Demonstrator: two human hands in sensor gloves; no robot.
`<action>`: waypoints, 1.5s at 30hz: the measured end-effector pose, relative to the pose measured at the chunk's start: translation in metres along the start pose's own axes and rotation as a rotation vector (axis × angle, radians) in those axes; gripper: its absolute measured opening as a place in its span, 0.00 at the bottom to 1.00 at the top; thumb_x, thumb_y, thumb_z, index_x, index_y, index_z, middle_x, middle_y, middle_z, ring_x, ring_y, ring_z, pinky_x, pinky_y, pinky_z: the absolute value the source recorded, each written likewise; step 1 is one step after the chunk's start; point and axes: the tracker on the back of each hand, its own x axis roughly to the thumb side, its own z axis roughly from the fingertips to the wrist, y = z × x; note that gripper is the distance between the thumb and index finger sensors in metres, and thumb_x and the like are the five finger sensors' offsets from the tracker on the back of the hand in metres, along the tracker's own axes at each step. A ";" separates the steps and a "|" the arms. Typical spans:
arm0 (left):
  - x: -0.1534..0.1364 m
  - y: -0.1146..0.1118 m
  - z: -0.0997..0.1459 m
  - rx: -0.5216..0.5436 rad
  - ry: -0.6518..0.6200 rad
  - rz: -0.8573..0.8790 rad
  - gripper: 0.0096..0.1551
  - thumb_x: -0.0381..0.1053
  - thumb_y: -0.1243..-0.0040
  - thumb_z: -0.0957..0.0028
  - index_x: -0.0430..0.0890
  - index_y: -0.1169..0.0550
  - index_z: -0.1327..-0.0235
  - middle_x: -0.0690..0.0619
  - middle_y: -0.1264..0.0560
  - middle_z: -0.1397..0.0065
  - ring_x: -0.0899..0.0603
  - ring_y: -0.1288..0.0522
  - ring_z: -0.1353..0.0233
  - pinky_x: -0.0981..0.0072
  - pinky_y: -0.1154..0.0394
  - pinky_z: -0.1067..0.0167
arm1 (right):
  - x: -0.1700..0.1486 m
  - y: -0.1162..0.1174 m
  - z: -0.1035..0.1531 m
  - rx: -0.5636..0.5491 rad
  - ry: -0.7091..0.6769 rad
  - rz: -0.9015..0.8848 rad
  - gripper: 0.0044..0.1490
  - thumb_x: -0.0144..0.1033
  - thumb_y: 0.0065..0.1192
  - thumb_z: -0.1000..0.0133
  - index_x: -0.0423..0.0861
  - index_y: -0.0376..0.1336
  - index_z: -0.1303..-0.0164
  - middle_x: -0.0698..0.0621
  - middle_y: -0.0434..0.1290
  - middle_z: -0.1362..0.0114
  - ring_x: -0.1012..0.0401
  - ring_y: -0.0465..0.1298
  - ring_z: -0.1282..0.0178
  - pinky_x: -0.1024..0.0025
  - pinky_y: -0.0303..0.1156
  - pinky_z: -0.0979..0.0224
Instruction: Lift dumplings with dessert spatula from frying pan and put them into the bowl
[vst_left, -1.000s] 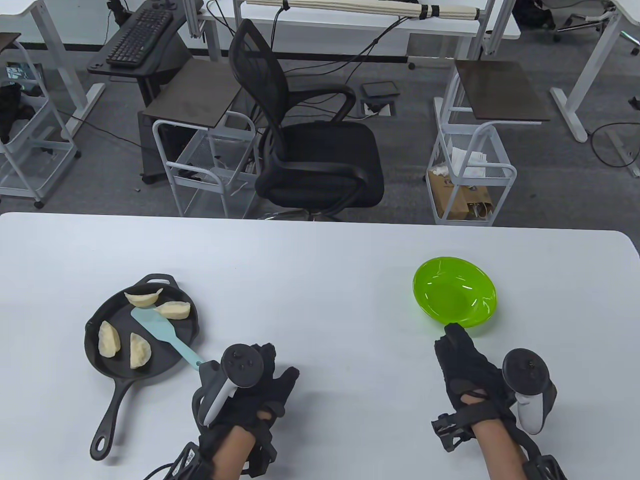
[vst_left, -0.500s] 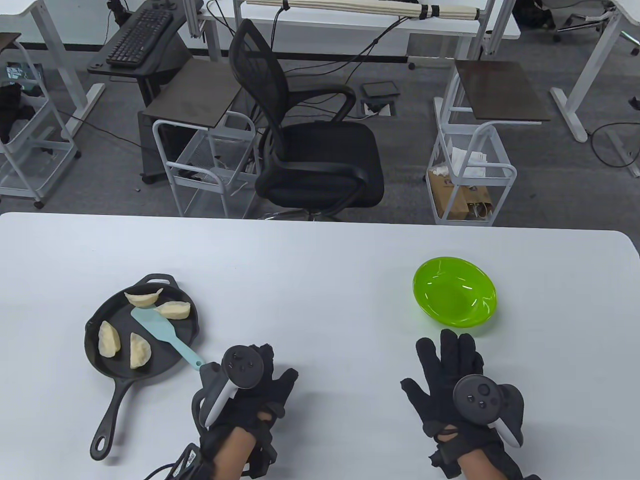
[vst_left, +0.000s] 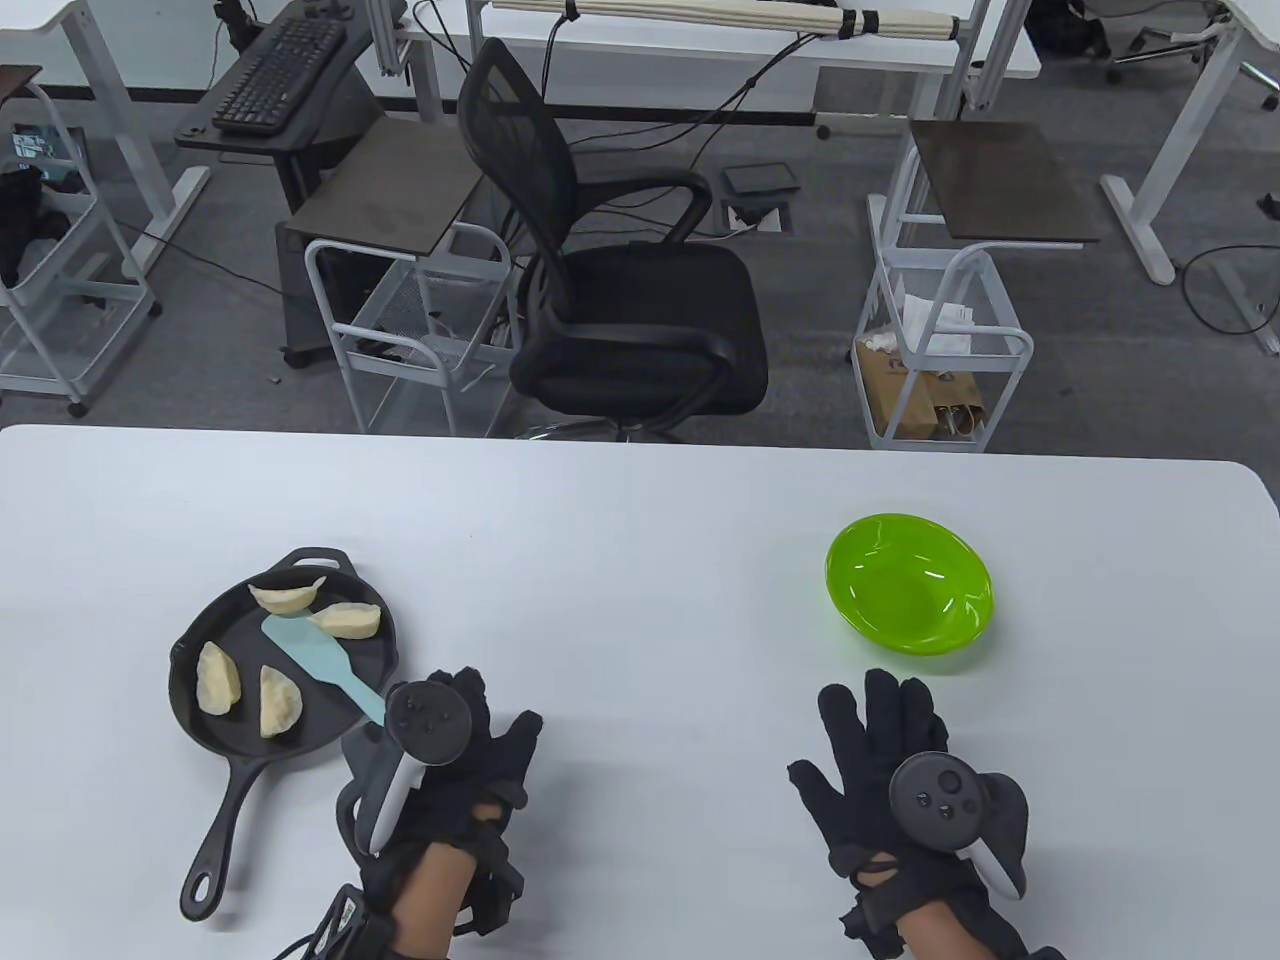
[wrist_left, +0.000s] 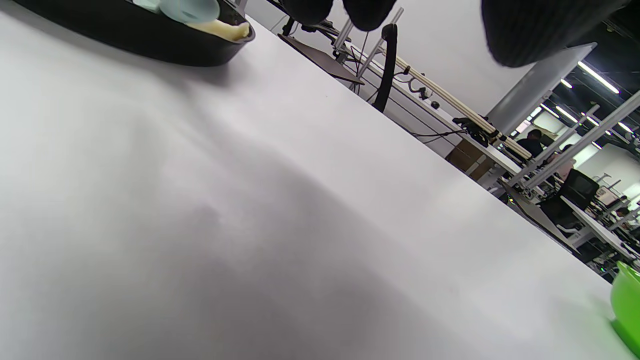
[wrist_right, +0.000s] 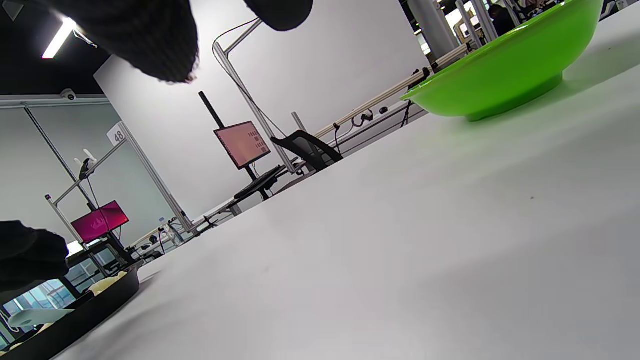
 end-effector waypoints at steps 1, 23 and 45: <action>-0.002 0.002 -0.001 0.008 0.013 0.005 0.51 0.77 0.44 0.50 0.59 0.48 0.18 0.54 0.54 0.09 0.40 0.67 0.14 0.40 0.77 0.28 | 0.000 0.000 0.000 0.000 0.000 0.000 0.49 0.54 0.60 0.39 0.45 0.43 0.17 0.36 0.28 0.17 0.33 0.22 0.22 0.33 0.20 0.24; -0.062 0.035 -0.014 0.145 0.327 0.116 0.49 0.65 0.45 0.45 0.57 0.55 0.19 0.53 0.64 0.11 0.40 0.78 0.20 0.42 0.80 0.31 | 0.001 0.001 0.002 0.006 0.001 -0.028 0.48 0.54 0.60 0.39 0.45 0.44 0.17 0.36 0.29 0.17 0.33 0.23 0.22 0.33 0.21 0.24; -0.121 0.040 -0.028 0.085 0.656 0.147 0.58 0.69 0.43 0.46 0.55 0.65 0.24 0.52 0.69 0.12 0.36 0.75 0.19 0.39 0.78 0.30 | 0.002 0.001 0.003 0.022 0.004 -0.056 0.48 0.54 0.60 0.39 0.44 0.44 0.17 0.35 0.30 0.17 0.32 0.24 0.22 0.33 0.21 0.24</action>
